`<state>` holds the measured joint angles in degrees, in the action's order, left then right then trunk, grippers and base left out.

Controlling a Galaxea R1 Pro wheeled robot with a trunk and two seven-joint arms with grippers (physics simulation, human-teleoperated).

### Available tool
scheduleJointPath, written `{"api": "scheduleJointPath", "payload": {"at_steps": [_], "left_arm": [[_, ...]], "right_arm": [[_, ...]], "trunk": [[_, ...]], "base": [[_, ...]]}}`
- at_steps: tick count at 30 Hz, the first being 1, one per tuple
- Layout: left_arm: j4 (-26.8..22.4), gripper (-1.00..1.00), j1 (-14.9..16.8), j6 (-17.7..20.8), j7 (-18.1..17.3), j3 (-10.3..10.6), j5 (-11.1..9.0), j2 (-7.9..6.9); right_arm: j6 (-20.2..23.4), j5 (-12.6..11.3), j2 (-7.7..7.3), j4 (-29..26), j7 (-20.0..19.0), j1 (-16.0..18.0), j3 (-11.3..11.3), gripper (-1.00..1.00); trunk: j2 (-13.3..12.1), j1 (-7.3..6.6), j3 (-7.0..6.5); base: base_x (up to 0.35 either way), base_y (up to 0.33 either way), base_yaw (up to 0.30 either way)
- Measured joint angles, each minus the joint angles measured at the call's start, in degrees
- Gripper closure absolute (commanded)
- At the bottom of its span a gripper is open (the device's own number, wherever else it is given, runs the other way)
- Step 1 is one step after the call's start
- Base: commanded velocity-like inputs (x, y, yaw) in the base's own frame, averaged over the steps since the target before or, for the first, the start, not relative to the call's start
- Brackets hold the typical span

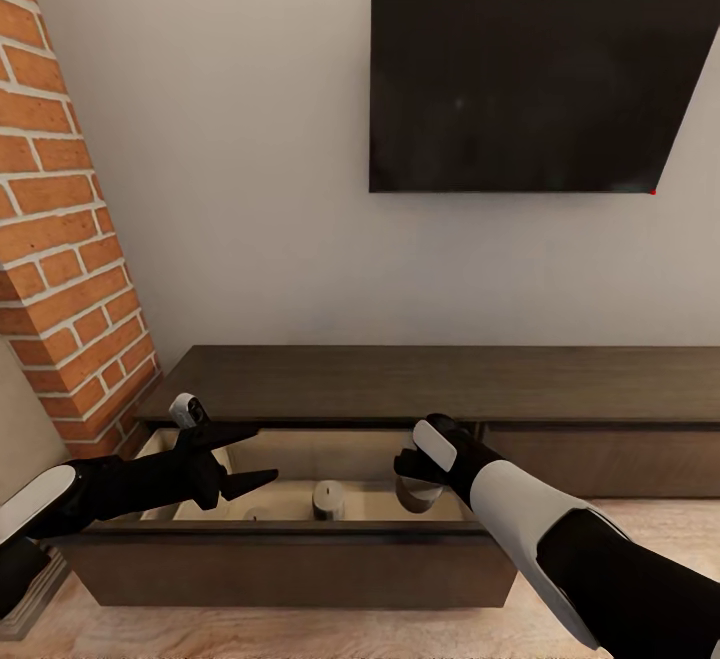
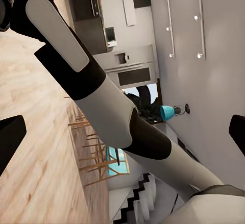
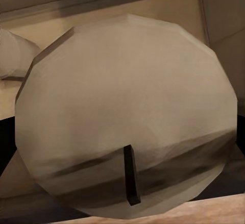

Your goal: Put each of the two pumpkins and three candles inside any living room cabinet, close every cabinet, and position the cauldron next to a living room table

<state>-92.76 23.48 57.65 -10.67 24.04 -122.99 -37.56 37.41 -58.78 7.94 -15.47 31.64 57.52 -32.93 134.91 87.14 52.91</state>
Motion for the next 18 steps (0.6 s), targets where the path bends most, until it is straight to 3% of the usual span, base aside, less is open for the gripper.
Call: {"api": "scheduleJointPath", "payload": {"at_steps": [5,18], "left_arm": [[0.0,-1.00,0.0,0.0,0.0,-0.3,0.0,0.00],[0.0,-1.00,0.0,0.0,0.0,-0.1,0.0,0.00]], "right_arm": [[-0.1,0.0,0.00,0.0,0.0,0.0,0.0,1.00],[-1.1,0.0,0.00,0.0,-0.3,0.0,0.0,1.00]], "trunk": [[0.0,0.00,0.00],[0.0,-0.02,0.00]], "base": [[0.034,0.000,0.000],[0.175,0.000,0.000]]}}
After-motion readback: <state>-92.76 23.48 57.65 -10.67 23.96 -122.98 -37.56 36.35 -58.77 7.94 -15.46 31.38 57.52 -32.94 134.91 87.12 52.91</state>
